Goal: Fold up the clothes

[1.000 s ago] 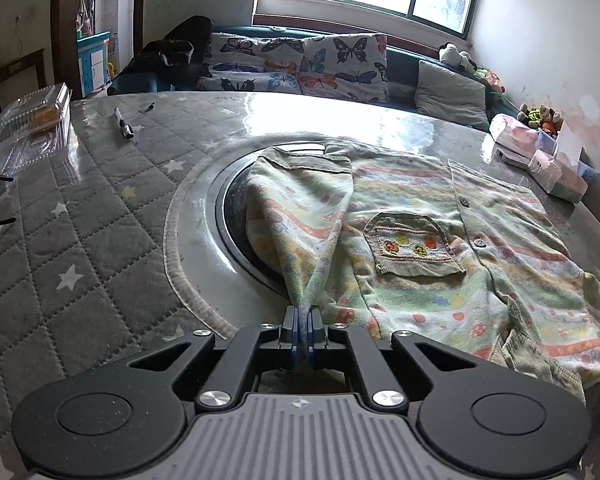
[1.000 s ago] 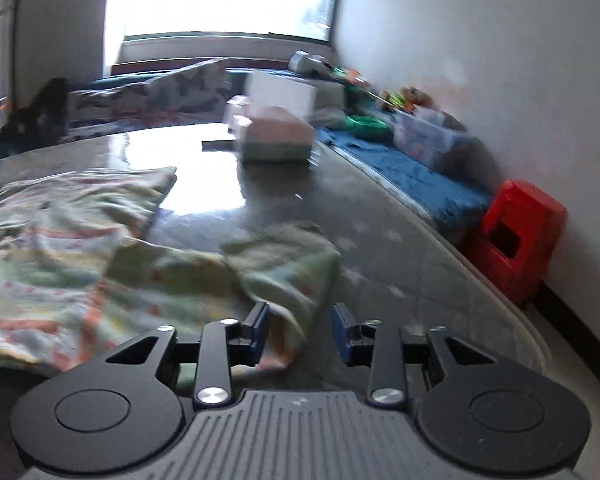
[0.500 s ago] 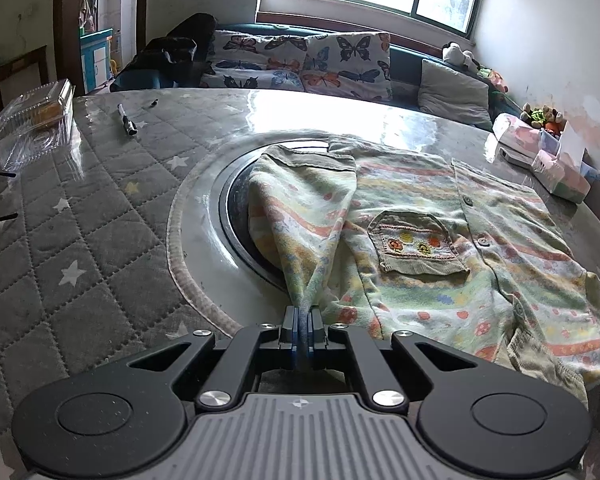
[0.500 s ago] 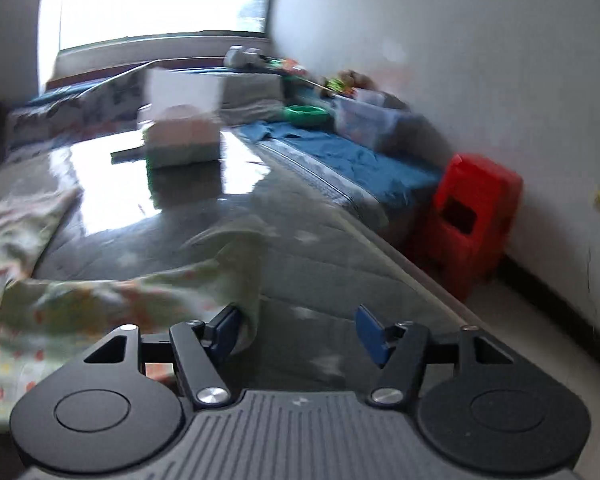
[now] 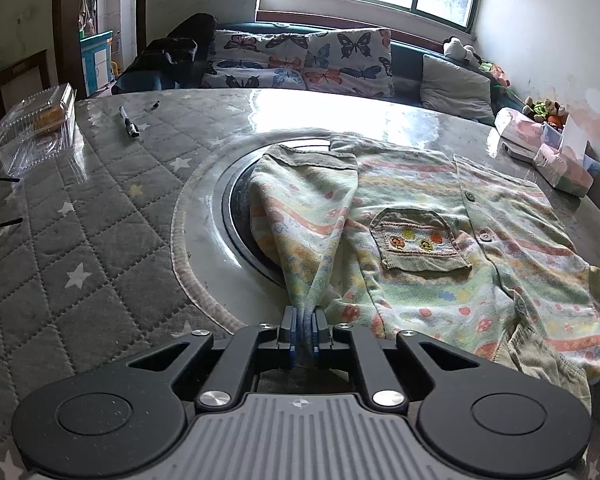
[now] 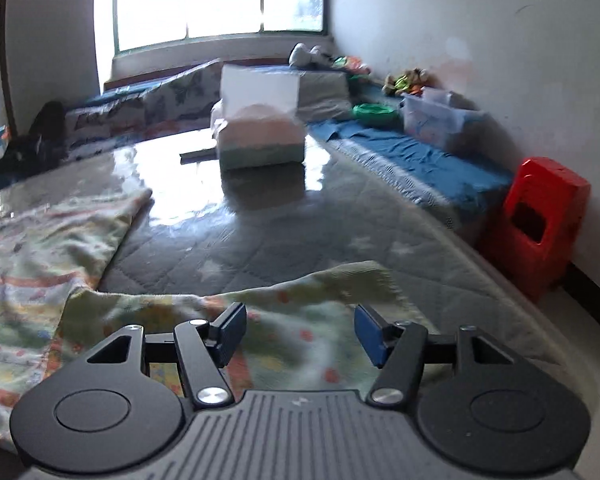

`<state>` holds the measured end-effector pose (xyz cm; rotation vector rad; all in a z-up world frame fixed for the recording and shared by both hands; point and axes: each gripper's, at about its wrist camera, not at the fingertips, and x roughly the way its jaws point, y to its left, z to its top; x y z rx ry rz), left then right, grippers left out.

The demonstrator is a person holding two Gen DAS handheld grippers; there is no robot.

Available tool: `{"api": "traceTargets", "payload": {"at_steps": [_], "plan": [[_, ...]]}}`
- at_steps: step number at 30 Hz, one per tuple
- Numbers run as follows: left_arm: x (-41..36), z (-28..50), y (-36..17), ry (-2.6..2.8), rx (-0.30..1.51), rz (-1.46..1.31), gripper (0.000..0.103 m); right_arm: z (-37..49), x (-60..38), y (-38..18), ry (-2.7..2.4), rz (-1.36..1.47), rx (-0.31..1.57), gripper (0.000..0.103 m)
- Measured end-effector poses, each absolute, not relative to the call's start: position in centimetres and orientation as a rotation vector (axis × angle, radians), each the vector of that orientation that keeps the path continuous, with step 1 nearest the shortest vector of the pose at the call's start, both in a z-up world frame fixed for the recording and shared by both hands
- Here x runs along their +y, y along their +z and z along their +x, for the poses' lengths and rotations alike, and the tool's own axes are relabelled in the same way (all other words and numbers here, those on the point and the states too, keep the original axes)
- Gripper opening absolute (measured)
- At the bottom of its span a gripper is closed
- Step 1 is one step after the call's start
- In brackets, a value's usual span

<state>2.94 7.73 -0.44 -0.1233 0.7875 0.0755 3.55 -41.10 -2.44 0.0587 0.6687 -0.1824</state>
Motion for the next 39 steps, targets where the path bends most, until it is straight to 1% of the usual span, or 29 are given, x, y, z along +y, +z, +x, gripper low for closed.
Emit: {"api": "traceTargets", "payload": {"at_steps": [1,3,5,6,7,12,16,23,28,29,30,31,34,39], "plan": [[7.7,2.9,-0.2,0.077,0.783,-0.117,0.017,3.9,-40.9,-2.7,-0.179,0.056,0.677,0.061],[7.6,2.9,0.3,0.076,0.772,-0.103,0.018,4.5,-40.6,-3.1,-0.173,0.052,0.692,0.061],[7.5,3.0,1.1,0.081,0.756,-0.088,0.027,4.9,-40.5,-3.4,-0.17,0.052,0.699,0.062],[7.4,3.1,1.5,0.083,0.744,-0.081,0.035,4.8,-40.5,-3.4,-0.171,0.056,0.698,0.062],[7.3,3.4,1.9,0.083,0.733,-0.071,0.036,4.8,-40.5,-3.5,-0.171,0.061,0.697,0.062],[5.3,6.8,2.7,0.03,0.705,-0.001,0.036,4.8,-40.7,-3.5,-0.172,0.065,0.694,0.063],[3.3,10.7,2.2,-0.007,0.714,0.043,0.033,4.9,-40.6,-3.5,-0.176,0.066,0.695,0.064],[1.8,17.1,0.4,-0.002,0.715,0.067,0.032,5.0,-40.6,-3.5,-0.177,0.067,0.695,0.067],[2.1,19.8,-1.5,0.026,0.763,0.062,0.032,4.9,-40.6,-3.6,-0.178,0.07,0.693,0.067],[2.2,20.0,-1.8,0.032,0.768,0.062,0.031,4.9,-40.6,-3.6,-0.178,0.07,0.693,0.067],[2.3,20.1,-2.1,0.04,0.773,0.062,0.023,4.9,-40.5,-3.6,-0.179,0.07,0.692,0.067],[2.5,20.3,-2.4,0.047,0.778,0.062,0.018,4.9,-40.5,-3.6,-0.179,0.07,0.692,0.067],[3.3,20.0,-2.3,0.044,0.768,0.046,0.006,5.0,-40.6,-3.7,-0.179,0.069,0.69,0.069],[5.7,18.1,-0.8,0.079,0.717,-0.003,0.001,5.0,-40.6,-3.7,-0.181,0.069,0.687,0.07]]}}
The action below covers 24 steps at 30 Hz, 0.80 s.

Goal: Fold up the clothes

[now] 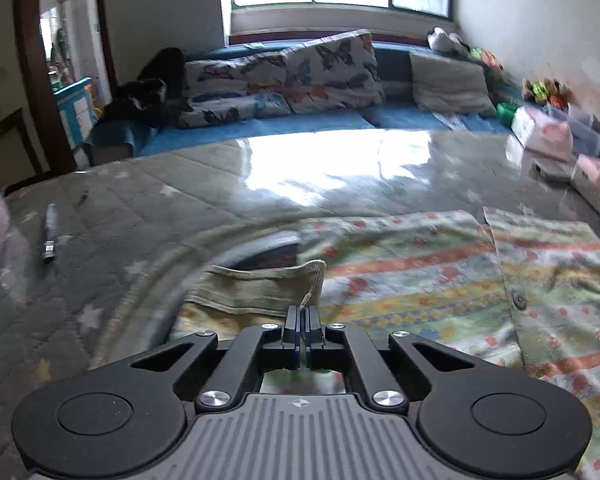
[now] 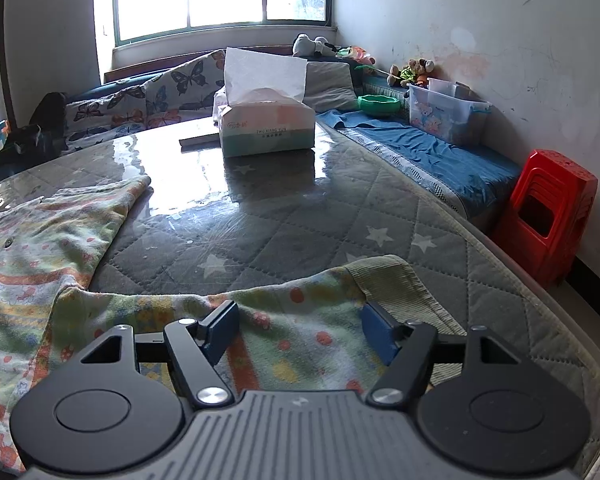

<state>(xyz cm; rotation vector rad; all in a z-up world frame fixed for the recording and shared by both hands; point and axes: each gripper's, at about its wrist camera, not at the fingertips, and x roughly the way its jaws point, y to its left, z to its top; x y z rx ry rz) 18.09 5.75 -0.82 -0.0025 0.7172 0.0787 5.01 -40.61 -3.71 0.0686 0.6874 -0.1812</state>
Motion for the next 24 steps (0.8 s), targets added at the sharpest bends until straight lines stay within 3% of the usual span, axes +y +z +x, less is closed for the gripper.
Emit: {"api": "traceTargets", "payload": {"at_steps": [12,24], "plan": [[16.4,8.2,3.9,0.31,0.571,-0.172,0.001,5.0,-40.5,-3.7,-0.185,0.063,0.691,0.07],[21.4,1.2,0.8,0.464,0.631,-0.25,0.0,4.1,-40.2,-3.6,-0.171,0.072,0.695,0.071]]}}
